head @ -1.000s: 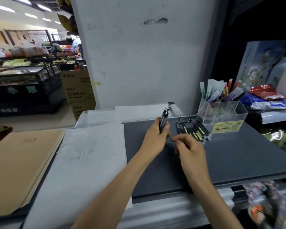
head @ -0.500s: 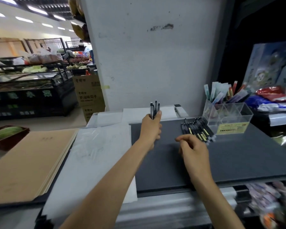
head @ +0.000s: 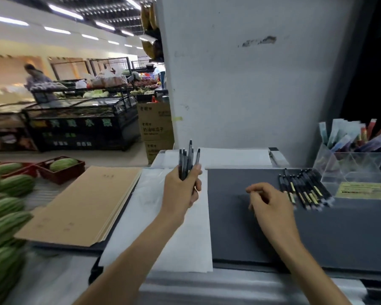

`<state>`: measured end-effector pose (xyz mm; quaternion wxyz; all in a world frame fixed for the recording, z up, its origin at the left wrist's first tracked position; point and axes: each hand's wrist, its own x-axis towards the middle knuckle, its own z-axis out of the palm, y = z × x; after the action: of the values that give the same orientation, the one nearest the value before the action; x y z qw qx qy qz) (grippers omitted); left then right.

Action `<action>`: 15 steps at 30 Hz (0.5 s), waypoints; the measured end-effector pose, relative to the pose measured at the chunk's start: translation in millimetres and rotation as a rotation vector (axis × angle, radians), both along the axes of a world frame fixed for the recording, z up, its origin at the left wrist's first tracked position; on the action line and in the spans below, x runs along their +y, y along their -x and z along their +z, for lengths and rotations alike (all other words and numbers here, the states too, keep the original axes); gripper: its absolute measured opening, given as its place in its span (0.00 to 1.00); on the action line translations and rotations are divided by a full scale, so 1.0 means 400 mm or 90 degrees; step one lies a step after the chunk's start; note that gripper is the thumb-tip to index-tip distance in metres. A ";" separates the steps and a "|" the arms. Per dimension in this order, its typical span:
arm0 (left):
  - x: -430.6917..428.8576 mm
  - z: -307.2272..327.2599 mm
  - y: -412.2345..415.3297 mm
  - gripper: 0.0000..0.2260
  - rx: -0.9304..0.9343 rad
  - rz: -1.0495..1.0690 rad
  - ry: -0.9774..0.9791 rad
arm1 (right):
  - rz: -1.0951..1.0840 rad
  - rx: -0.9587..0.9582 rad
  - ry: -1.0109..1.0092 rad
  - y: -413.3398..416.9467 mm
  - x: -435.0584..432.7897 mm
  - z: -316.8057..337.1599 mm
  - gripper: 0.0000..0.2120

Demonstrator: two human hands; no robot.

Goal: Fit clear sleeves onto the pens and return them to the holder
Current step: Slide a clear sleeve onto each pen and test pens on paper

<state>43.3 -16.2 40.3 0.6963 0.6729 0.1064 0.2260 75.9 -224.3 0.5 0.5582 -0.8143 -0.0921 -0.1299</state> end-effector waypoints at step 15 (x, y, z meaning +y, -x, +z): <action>0.178 -0.047 -0.006 0.13 -0.167 0.243 0.164 | 0.318 -0.088 0.245 -0.157 0.403 0.060 0.14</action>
<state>45.6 54.8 21.5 0.7285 0.5115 0.1685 0.4234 138.8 -63.2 24.7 0.4010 -0.8463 -0.3498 -0.0235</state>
